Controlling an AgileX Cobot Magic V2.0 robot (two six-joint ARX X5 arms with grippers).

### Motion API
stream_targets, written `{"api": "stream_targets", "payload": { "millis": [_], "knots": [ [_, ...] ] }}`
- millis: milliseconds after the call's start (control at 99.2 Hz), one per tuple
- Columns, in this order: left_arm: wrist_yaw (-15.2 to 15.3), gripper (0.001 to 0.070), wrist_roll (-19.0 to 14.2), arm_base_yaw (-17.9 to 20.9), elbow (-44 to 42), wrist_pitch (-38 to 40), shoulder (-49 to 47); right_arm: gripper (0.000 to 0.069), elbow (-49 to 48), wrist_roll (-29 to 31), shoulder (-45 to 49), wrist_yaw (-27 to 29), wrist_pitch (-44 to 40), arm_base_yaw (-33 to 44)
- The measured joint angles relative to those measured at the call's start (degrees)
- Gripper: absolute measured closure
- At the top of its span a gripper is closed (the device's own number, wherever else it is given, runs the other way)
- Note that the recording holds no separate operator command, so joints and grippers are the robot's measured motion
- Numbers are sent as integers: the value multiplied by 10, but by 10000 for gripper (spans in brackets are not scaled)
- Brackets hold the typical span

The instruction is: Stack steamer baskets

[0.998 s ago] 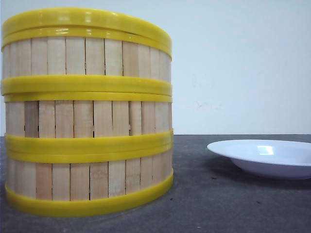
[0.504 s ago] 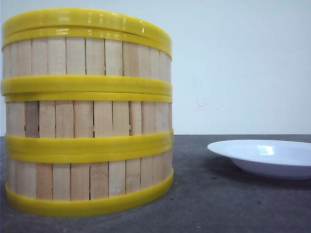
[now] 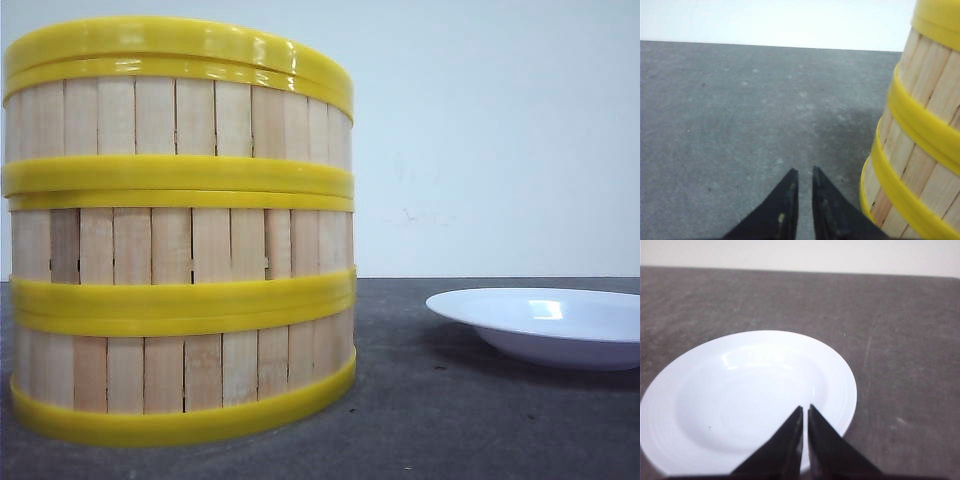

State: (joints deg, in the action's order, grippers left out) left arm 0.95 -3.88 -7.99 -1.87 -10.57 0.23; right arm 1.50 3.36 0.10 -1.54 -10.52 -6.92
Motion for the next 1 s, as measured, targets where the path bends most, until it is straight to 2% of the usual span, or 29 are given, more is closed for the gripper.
{"api": "stream_targets", "payload": {
  "millis": [998],
  "knots": [
    [0, 685, 0, 1, 0, 0, 0, 681, -5, 0, 2, -3, 9, 27]
  ]
}}
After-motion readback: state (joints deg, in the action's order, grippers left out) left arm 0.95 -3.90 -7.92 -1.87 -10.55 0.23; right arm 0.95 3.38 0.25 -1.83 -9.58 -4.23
